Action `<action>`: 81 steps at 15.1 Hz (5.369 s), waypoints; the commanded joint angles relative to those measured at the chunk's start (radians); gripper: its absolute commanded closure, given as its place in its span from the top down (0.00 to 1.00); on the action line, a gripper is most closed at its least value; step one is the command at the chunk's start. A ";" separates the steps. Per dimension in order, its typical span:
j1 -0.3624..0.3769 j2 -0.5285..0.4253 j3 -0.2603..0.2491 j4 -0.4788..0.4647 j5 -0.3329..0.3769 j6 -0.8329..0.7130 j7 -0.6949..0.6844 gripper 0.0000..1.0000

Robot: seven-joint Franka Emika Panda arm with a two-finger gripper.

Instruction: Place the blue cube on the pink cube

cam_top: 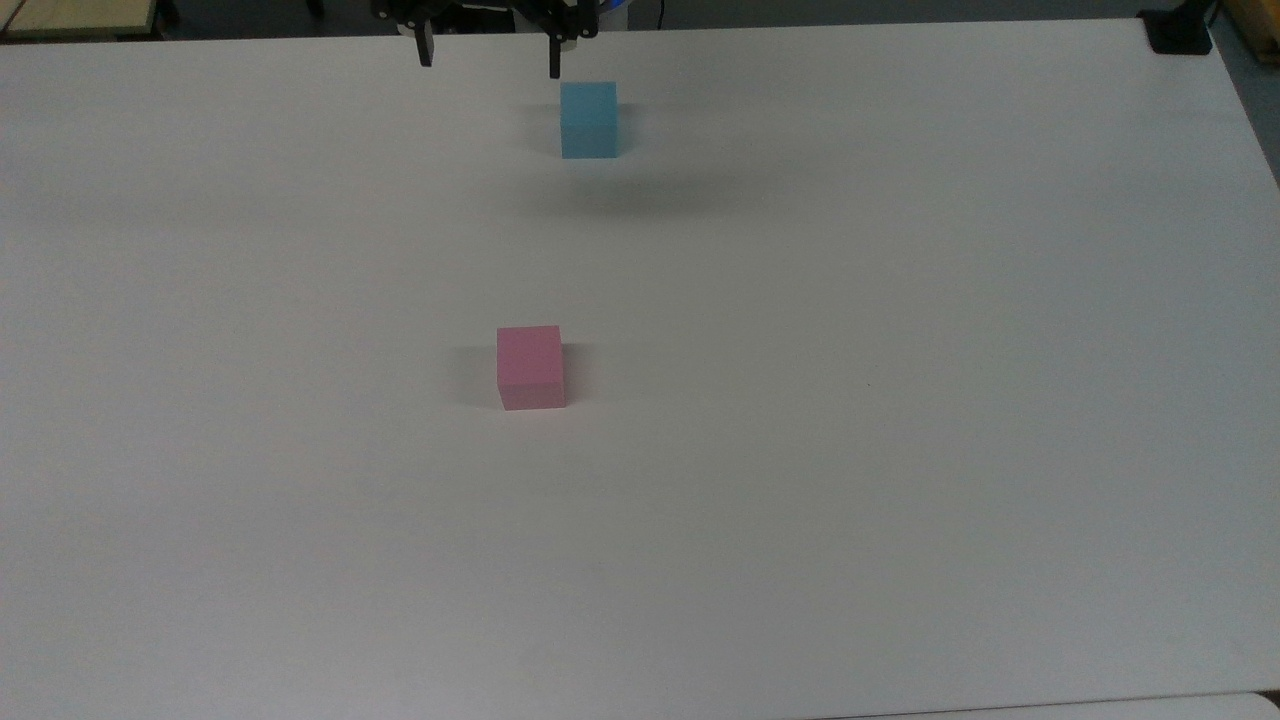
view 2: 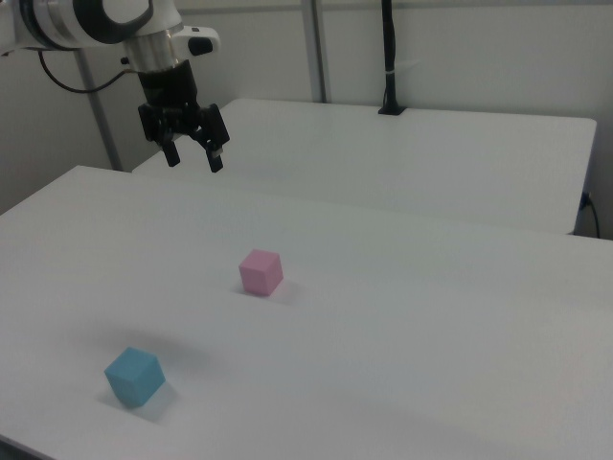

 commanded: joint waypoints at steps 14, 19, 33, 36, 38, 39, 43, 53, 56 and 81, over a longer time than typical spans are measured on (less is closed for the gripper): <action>0.001 -0.025 -0.013 -0.022 0.001 -0.007 -0.009 1.00; 0.002 -0.038 -0.013 -0.029 0.001 -0.010 -0.006 1.00; 0.038 -0.379 -0.010 -0.428 0.003 -0.010 -0.018 1.00; 0.039 -0.440 -0.004 -0.505 0.004 -0.012 -0.023 1.00; 0.039 -0.468 -0.002 -0.546 0.006 -0.012 -0.024 1.00; 0.044 -0.478 -0.002 -0.569 0.006 -0.010 -0.029 1.00; 0.088 -0.495 -0.004 -0.673 0.017 0.004 -0.044 1.00; 0.093 -0.483 -0.009 -0.834 0.018 0.145 -0.052 1.00; 0.093 -0.482 -0.012 -0.857 0.018 0.175 -0.052 1.00; 0.125 -0.259 -0.010 -0.917 0.018 0.370 -0.036 1.00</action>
